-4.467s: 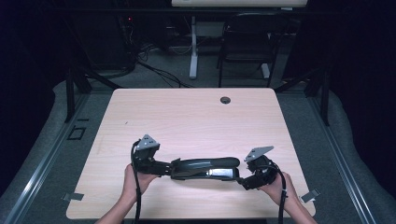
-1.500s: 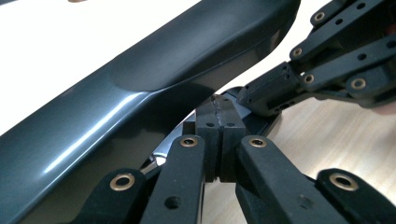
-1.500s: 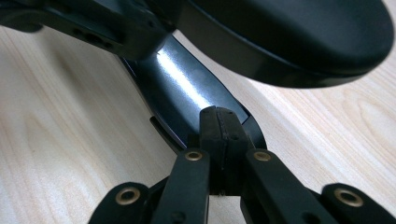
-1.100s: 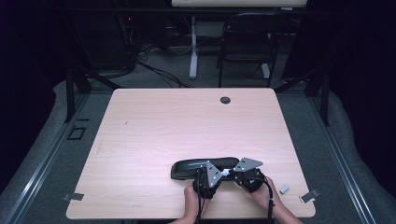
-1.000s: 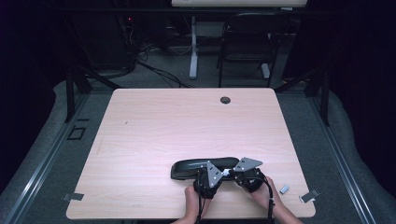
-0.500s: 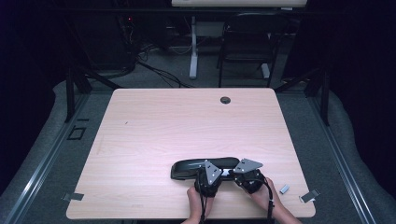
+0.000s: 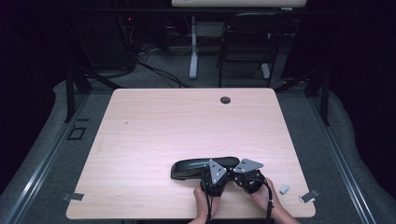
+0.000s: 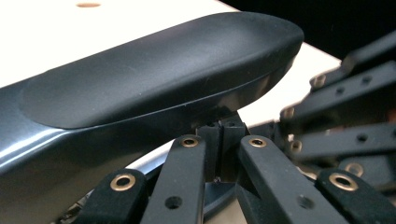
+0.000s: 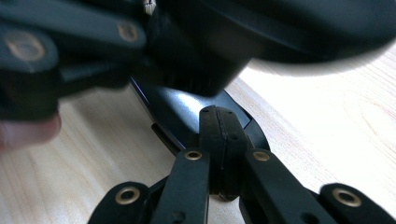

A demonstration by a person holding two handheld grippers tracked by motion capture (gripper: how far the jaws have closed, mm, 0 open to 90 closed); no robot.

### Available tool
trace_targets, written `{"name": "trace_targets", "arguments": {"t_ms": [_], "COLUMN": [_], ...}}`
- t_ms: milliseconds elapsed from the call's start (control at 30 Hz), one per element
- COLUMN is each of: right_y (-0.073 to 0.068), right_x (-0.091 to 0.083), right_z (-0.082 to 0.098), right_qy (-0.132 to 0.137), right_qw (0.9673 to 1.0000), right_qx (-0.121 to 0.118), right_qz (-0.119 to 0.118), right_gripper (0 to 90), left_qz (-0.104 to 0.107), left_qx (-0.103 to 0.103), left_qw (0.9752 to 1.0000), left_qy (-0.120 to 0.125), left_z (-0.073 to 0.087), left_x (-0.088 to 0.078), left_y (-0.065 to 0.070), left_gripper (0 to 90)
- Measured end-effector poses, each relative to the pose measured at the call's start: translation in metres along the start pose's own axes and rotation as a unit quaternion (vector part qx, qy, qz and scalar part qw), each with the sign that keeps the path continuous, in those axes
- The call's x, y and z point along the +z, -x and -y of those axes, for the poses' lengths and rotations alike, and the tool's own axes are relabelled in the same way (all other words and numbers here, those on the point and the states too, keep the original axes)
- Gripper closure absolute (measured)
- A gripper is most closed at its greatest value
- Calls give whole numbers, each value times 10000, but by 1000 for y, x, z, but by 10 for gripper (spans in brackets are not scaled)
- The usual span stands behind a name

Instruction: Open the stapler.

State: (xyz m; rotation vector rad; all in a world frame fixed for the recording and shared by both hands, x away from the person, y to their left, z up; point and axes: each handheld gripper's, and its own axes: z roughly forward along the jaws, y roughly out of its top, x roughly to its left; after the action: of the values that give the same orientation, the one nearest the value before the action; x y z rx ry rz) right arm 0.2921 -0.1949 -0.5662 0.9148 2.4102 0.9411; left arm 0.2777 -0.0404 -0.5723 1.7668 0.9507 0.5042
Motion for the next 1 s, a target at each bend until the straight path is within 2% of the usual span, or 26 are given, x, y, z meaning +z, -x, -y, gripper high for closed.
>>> {"name": "trace_targets", "arguments": {"t_ms": [67, 100, 167, 267, 433, 500, 700, 1000], "right_y": [1, 1, 1, 1, 2, 2, 3, 3], "right_x": [0, 1, 0, 1, 0, 1, 1, 1], "right_z": [0, 1, 0, 0, 0, 1, 0, 0], "right_qy": [31, 65, -5, 33, 24, 68, 31, 28], "right_qw": [10000, 10000, 10000, 10000, 10000, 9999, 10000, 9999], "right_qx": [-2, 15, -14, 57, 5, 49, 40, 32], "right_qz": [-23, -11, -25, -29, -56, -70, -85, -91], "right_gripper": [900, 900, 900, 900, 900, 900, 900, 900], "left_qz": [2, 99, 122, 1, 60, -6, 57, 45], "left_qx": [77, 107, 100, 3, -21, -37, -17, -30], "left_qw": [9998, 9998, 9998, 9999, 9998, 9997, 9995, 9992], "left_qy": [182, 146, 114, 150, 190, 259, 318, 399], "left_z": [-8, -11, -10, -6, -6, -7, -11, -17], "left_x": [-3, -5, -5, -4, -7, -8, -12, -19], "left_y": [2, 1, 1, 0, -4, -4, -7, -12], "left_gripper": [900, 900, 900, 900, 900, 900, 900, 900]}}
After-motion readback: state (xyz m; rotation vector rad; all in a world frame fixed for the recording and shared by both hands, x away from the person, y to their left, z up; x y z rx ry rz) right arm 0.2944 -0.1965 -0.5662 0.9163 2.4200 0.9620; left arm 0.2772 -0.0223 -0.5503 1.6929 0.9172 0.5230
